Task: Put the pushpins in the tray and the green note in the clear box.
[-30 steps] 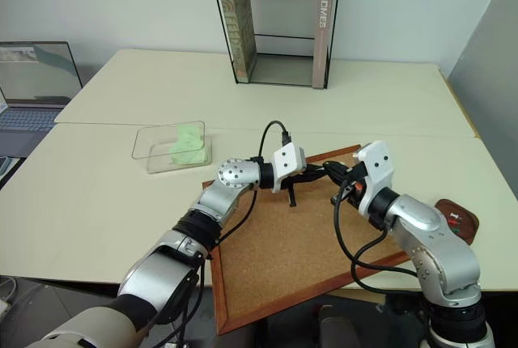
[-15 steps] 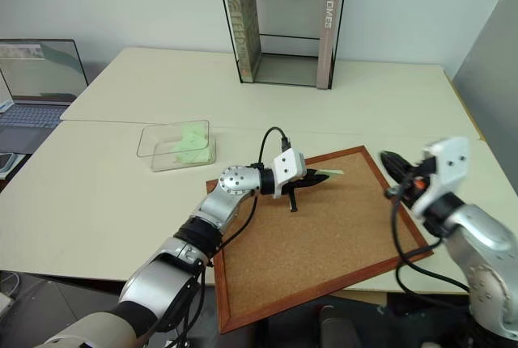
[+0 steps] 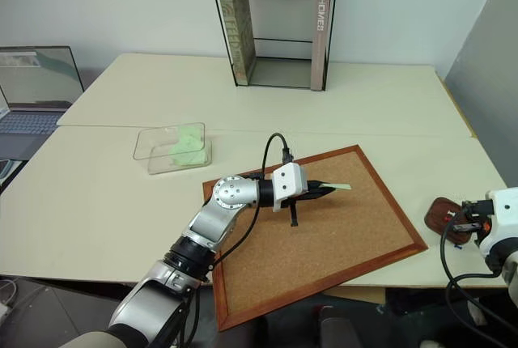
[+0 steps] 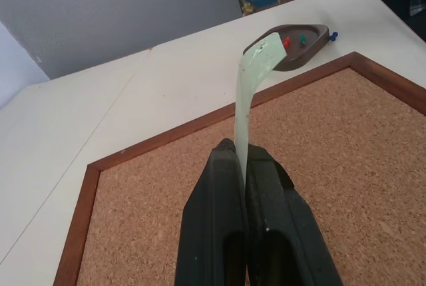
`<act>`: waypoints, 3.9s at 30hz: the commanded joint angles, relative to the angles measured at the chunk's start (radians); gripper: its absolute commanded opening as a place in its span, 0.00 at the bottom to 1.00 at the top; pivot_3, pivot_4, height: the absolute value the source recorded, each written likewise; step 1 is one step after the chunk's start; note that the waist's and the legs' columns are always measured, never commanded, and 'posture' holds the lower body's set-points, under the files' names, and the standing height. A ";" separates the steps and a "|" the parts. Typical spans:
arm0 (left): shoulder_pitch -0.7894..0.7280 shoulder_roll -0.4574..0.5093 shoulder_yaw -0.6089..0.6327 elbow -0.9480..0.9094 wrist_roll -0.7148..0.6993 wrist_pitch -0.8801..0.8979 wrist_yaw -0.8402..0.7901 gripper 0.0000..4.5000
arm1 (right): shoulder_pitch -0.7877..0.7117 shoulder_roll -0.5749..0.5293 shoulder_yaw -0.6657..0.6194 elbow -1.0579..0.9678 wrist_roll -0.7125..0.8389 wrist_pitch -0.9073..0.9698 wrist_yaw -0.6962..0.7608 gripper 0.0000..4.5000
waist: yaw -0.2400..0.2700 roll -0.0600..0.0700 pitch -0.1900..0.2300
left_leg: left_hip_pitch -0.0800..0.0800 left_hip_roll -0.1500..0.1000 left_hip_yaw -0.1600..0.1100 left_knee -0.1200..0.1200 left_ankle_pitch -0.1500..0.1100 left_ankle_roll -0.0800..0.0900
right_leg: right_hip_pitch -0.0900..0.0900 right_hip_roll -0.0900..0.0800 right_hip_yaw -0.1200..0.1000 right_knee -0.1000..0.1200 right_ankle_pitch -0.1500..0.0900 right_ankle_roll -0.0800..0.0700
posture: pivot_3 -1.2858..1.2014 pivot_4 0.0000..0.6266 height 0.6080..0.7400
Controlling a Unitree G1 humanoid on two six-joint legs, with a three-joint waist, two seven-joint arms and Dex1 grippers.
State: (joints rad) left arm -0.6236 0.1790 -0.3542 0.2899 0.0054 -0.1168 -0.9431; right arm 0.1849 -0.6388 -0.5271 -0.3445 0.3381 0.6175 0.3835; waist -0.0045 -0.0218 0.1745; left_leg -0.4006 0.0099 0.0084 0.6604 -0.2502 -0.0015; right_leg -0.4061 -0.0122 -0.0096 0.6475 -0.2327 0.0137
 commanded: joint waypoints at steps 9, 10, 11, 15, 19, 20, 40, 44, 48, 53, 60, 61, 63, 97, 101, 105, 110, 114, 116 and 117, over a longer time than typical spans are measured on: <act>0.011 -0.001 -0.012 -0.052 0.003 0.010 0.028 0.00 | -0.075 -0.024 0.072 0.120 -0.047 -0.006 0.023 0.40 | 0.005 0.001 0.000 | -0.002 -0.001 -0.001 -0.001 0.000 0.000 | 0.000 0.000 0.001 -0.001 0.000 0.000 | 0.52 0.24 1.00; 0.011 0.000 -0.011 -0.053 0.003 0.012 0.029 0.00 | -0.080 -0.024 0.071 0.121 -0.049 -0.005 0.022 0.45 | 0.005 0.001 0.000 | -0.002 -0.001 -0.001 0.000 0.000 0.000 | 0.000 0.000 0.001 -0.001 0.000 0.000 | 0.52 0.24 1.00; 0.012 0.000 -0.011 -0.054 0.003 0.013 0.030 0.00 | -0.082 -0.025 0.070 0.121 -0.050 -0.005 0.023 0.48 | 0.005 0.001 0.000 | -0.001 -0.001 -0.001 0.000 0.000 0.000 | 0.000 0.000 0.001 -0.001 0.000 0.000 | 0.52 0.24 1.00; 0.012 0.002 -0.007 -0.052 0.001 0.014 0.030 0.00 | -0.089 -0.028 0.050 0.097 -0.039 0.013 0.022 0.71 | 0.004 0.001 0.000 | -0.001 -0.001 -0.001 0.000 0.000 0.000 | 0.000 0.000 0.001 0.000 0.000 0.000 | 0.52 0.24 1.00; 0.005 -0.001 -0.005 -0.044 -0.002 0.015 0.031 0.00 | -0.093 -0.023 0.034 0.087 -0.017 0.067 0.020 0.89 | 0.005 0.001 0.000 | -0.001 -0.001 -0.001 0.000 0.000 0.000 | 0.000 0.000 0.001 0.000 0.000 0.000 | 0.52 0.24 1.00; 0.004 -0.002 -0.005 -0.043 -0.002 0.015 0.032 0.00 | -0.091 -0.022 0.034 0.090 -0.013 0.081 0.024 0.93 | 0.005 0.001 0.000 | -0.001 -0.001 -0.001 0.000 0.000 0.000 | 0.000 0.000 0.001 0.000 0.000 0.000 | 0.52 0.24 1.00; -0.085 0.197 0.239 -0.106 -0.101 0.221 0.078 0.00 | -0.291 -0.007 0.269 -0.193 0.184 -0.048 0.263 0.99 | -0.010 0.001 0.001 | 0.000 0.003 -0.002 0.000 0.000 0.000 | 0.000 0.005 0.000 0.001 0.000 0.001 | 0.52 0.24 1.00; -0.135 0.353 0.371 -0.035 -0.149 0.309 0.067 0.00 | -0.531 0.052 0.456 -0.133 0.159 0.000 0.256 0.99 | -0.020 0.001 0.002 | 0.001 0.004 -0.005 0.000 0.000 0.000 | -0.001 0.007 0.000 0.003 0.000 0.000 | 0.52 0.24 1.00; -0.167 0.477 0.430 0.080 -0.164 0.362 0.039 0.00 | -0.724 0.155 0.582 -0.059 0.180 0.110 0.229 0.99 | -0.027 -0.001 0.004 | 0.000 0.005 -0.003 0.000 0.000 0.000 | -0.004 0.008 0.000 0.005 0.000 -0.001 | 0.52 0.24 1.00; -0.219 0.550 0.473 0.287 -0.158 0.357 0.044 0.00 | -0.858 0.270 0.674 0.067 0.132 0.159 0.188 0.99 | -0.005 -0.003 0.005 | -0.004 0.002 -0.004 0.000 0.000 0.000 | -0.007 0.002 0.000 0.007 -0.002 -0.004 | 0.52 0.24 1.00; -0.302 0.579 0.436 0.497 -0.095 0.274 0.071 0.00 | -0.878 0.328 0.729 0.100 0.104 0.154 0.185 0.99 | 0.008 -0.005 0.005 | -0.017 -0.005 -0.003 0.004 0.000 -0.001 | -0.018 -0.007 -0.002 0.011 0.001 -0.008 | 0.52 0.24 1.00; -0.312 0.581 0.432 0.521 -0.089 0.268 0.066 0.00 | -0.876 0.331 0.735 0.097 0.103 0.156 0.189 0.99 | 0.008 -0.005 0.005 | -0.017 -0.005 -0.004 0.004 0.000 -0.001 | -0.018 -0.007 -0.002 0.011 0.001 -0.008 | 0.52 0.24 1.00; -0.327 0.582 0.424 0.555 -0.076 0.250 0.055 0.09 | -0.872 0.331 0.744 0.091 0.100 0.157 0.198 1.00 | 0.005 -0.005 0.005 | -0.016 -0.005 -0.004 0.004 0.000 -0.001 | -0.018 -0.007 -0.002 0.011 0.001 -0.008 | 0.52 0.24 1.00; -0.269 0.699 0.393 0.419 -0.017 0.273 -0.067 0.99 | -0.870 0.347 0.734 0.102 0.106 0.141 0.243 1.00 | -0.007 -0.005 0.005 | -0.015 -0.002 -0.004 0.005 0.000 -0.001 | -0.019 -0.006 -0.002 0.016 0.001 -0.009 | 0.52 0.24 1.00; -0.224 0.698 0.453 0.270 -0.101 0.314 -0.086 0.99 | -0.843 0.322 0.720 0.067 0.124 0.099 0.289 1.00 | -0.004 -0.005 0.005 | -0.015 -0.002 -0.004 0.005 0.000 -0.001 | -0.019 -0.006 -0.002 0.016 0.001 -0.009 | 0.52 0.24 1.00; -0.135 0.681 0.496 0.012 -0.208 0.420 -0.106 0.99 | -0.775 0.269 0.690 0.006 0.140 0.042 0.345 1.00 | -0.001 -0.005 0.005 | -0.016 -0.002 -0.004 0.005 0.000 -0.001 | -0.018 -0.007 -0.001 0.015 0.001 -0.009 | 0.52 0.24 1.00; 0.043 0.592 0.474 -0.326 -0.237 0.534 0.021 0.99 | -0.640 0.182 0.599 -0.079 0.159 -0.004 0.375 1.00 | 0.001 -0.005 0.005 | -0.015 -0.002 -0.004 0.005 0.000 -0.001 | -0.017 -0.008 -0.001 0.015 0.001 -0.009 | 0.52 0.24 1.00; 0.204 0.486 0.441 -0.538 -0.243 0.598 0.133 0.99 | -0.505 0.103 0.524 -0.105 0.140 -0.044 0.374 1.00 | 0.002 -0.006 0.005 | -0.012 -0.002 -0.004 0.005 0.000 -0.001 | -0.015 -0.008 0.000 0.015 -0.001 -0.005 | 0.52 0.24 1.00; 0.261 0.449 0.421 -0.597 -0.248 0.609 0.159 0.99 | -0.446 0.087 0.496 -0.103 0.129 -0.082 0.372 1.00 | 0.001 -0.006 0.005 | -0.012 -0.001 -0.004 0.005 0.001 -0.001 | -0.015 -0.007 0.000 0.015 -0.001 -0.005 | 0.52 0.24 1.00; 0.284 0.436 0.412 -0.615 -0.248 0.613 0.170 0.99 | -0.422 0.088 0.482 -0.098 0.124 -0.098 0.362 1.00 | 0.001 -0.006 0.005 | -0.012 -0.001 -0.004 0.005 0.001 -0.002 | -0.016 -0.006 0.000 0.016 -0.001 -0.005 | 0.52 0.24 1.00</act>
State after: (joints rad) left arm -0.3556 0.6235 0.0622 -0.2437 -0.2303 0.4923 -0.8064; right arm -0.2581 -0.5472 -0.0010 -0.4155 0.4707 0.5699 0.7547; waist -0.0036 -0.0278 0.1793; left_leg -0.4105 0.0092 0.0048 0.6654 -0.2492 -0.0032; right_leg -0.4199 -0.0184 -0.0096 0.6633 -0.2341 0.0090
